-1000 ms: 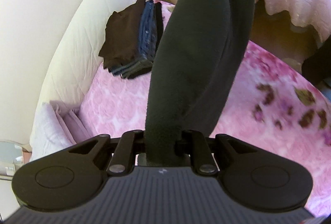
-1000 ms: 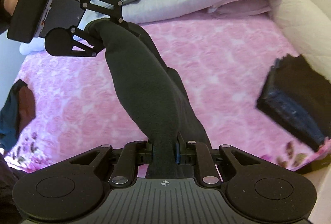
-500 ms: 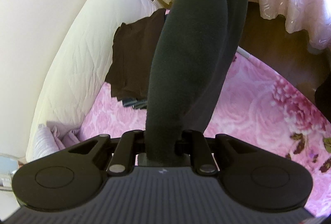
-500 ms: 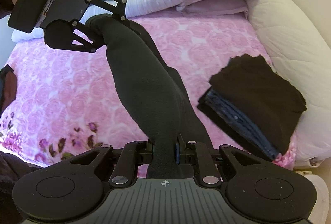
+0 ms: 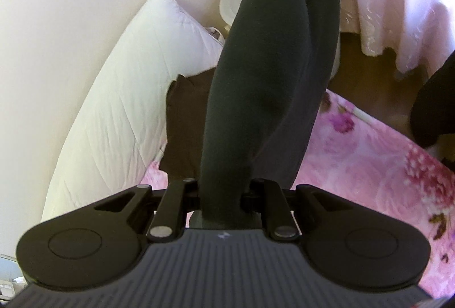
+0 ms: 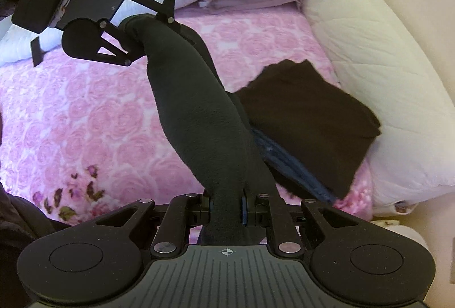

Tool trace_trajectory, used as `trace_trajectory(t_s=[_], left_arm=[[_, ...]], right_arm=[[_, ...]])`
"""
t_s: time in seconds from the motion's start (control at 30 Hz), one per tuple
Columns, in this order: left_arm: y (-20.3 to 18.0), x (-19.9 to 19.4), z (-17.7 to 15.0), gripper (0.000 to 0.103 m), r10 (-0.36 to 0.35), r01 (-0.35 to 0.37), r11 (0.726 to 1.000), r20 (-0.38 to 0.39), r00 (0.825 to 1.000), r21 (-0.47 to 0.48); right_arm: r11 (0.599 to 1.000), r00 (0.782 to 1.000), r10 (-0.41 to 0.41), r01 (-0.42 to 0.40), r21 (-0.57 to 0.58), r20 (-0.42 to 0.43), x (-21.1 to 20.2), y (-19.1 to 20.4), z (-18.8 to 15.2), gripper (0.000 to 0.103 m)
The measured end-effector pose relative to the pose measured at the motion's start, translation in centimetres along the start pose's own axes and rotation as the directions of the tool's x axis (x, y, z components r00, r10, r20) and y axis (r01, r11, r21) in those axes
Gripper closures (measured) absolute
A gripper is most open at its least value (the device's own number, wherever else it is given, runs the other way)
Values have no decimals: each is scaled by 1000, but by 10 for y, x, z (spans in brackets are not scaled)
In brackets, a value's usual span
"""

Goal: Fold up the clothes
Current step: 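Carry the hanging shirt with both grippers over the stack of folded clothes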

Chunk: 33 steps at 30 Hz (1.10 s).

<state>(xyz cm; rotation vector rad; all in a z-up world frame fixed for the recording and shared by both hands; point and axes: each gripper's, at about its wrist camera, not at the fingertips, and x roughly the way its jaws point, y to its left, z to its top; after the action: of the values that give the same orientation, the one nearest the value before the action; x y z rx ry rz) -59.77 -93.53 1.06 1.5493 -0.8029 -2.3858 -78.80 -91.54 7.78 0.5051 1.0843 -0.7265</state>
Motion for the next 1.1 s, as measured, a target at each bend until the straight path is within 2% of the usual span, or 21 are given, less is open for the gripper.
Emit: trace_trajectory(t_s=[0.23,0.4,0.5,0.53,0.57,0.63,0.7,0.77,0.87,0.9,0.93,0.97,1.0,1.07,1.1], left_arm=[[55,41,30,90,33,-38,994,-44,998,-98],[119,74,44,90,75,-99,971,-117,990,-216],[162,77,46,90,190,-227,935,-157,969,-273],[170,78,48,90,242,-282,921,-171,955,-271],[173,81,50,90,301,-343,903,-187,935,-259],[169,96,50,90,371,-418,876,-219,902,-238],[143,126,47,89,372,-422,882,-238,897,-211],[101,170,37,88,346,-396,900,-253,904,-184],[29,248,14,86,252,-309,937,-294,922,-165],[8,269,7,82,224,-280,949,-312,923,-146],[-11,285,1,81,226,-275,955,-327,918,-111],[-28,292,-2,85,284,-318,946,-315,905,-59],[-36,292,-3,85,318,-349,936,-305,897,-50],[-39,284,-5,85,356,-393,916,-287,889,-82],[-40,280,-6,82,357,-394,915,-287,889,-83]], right_arm=[[997,999,24,-22,-81,22,3,-81,23,87],[984,997,49,-38,-172,61,16,-163,62,87],[972,988,14,23,-235,152,7,-202,93,87],[964,982,0,50,-260,187,3,-213,102,87],[957,980,-16,72,-280,198,18,-212,93,87],[941,976,-47,115,-319,213,54,-207,70,87],[921,970,-77,157,-357,229,90,-203,47,87],[898,964,-106,199,-393,246,127,-198,23,87],[857,951,-147,261,-445,274,181,-191,-12,87],[842,946,-160,281,-461,283,199,-189,-24,87],[826,940,-173,301,-477,293,217,-187,-35,87],[809,934,-186,321,-492,304,235,-184,-47,86],[793,922,-201,352,-497,331,241,-180,-57,86],[768,893,-230,411,-492,387,245,-174,-75,86],[761,883,-243,431,-485,402,242,-173,-79,86]])
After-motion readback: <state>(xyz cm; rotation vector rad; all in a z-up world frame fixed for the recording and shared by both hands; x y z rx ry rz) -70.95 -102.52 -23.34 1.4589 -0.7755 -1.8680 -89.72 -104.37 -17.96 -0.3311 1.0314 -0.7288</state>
